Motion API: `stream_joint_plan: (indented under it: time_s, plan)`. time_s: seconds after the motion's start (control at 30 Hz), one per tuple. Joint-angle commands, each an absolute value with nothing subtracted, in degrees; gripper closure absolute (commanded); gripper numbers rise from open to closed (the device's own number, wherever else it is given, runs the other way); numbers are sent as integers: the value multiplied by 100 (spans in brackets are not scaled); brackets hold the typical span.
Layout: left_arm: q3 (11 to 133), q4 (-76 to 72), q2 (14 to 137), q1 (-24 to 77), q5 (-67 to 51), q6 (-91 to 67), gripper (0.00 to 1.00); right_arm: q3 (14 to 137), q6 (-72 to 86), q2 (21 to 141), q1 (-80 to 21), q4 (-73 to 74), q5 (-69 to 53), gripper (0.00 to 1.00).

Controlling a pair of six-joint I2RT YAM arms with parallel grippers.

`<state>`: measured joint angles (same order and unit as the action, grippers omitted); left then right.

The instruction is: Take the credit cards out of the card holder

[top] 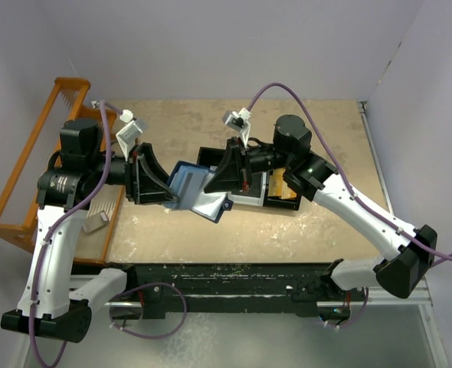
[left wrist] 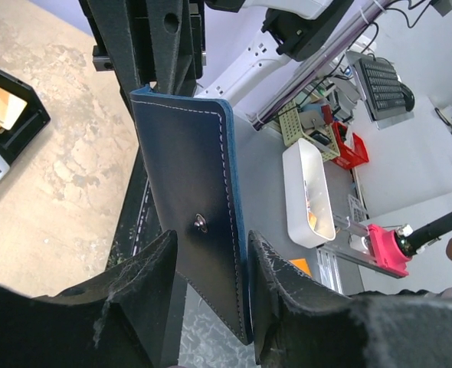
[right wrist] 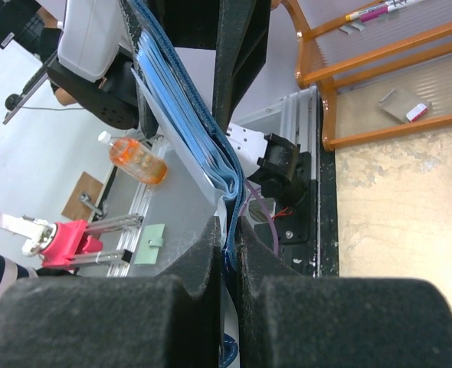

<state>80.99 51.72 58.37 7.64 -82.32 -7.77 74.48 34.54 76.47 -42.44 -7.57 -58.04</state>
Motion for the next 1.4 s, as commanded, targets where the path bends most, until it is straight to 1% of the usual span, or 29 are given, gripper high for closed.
stream_joint_plan:
  time_s: [0.0,0.13,0.27,0.37,0.43,0.6,0.87,0.97,1.03,1.07,1.1,1.17,1.27,1.33,1.37]
  plan:
    - [8066,5023,5807,773,-8652,-813,55,7497,3365,7410,-4268,-879,-5908,100]
    - [8071,5097,5785,768,-8919,-815,54,7479,3358,7392,-4276,-870,-5922,100]
    - [8133,5094,5789,765,-8807,-811,55,7479,3355,7409,-4275,-861,-5929,100]
    - [8198,5079,5797,765,-8487,-795,55,7516,3357,7416,-4273,-834,-5936,100]
    - [8249,5074,5793,765,-7993,-735,56,7539,3340,7409,-4273,-818,-5938,100]
    - [8316,5258,5836,765,-7071,-484,56,7567,3338,7426,-4274,-884,-5828,100]
    - [8365,5463,5865,765,-6602,-260,56,7621,3292,7422,-4272,-810,-5621,100]
    - [8365,5566,5907,765,-6570,-193,53,7616,3313,7409,-4272,-826,-5607,100]
    - [8325,5553,5908,765,-6790,-232,51,7619,3324,7416,-4272,-822,-5590,100]
    - [8308,5535,5900,765,-6907,-263,46,7620,3328,7417,-4273,-799,-5557,100]
    - [8297,5525,5898,765,-7026,-288,44,7631,3320,7418,-4272,-766,-5533,100]
    - [8302,5458,5858,765,-7180,-347,44,7645,3279,7409,-4273,-712,-5505,100]
    - [8338,5312,5811,765,-7308,-482,49,7648,3248,7414,-4272,-607,-5453,100]
    - [8341,5309,5852,765,-7389,-522,61,7674,3195,7431,-4274,-460,-5415,100]
    - [8341,5366,5898,765,-7453,-500,71,7682,3156,7427,-4272,-409,-5412,100]
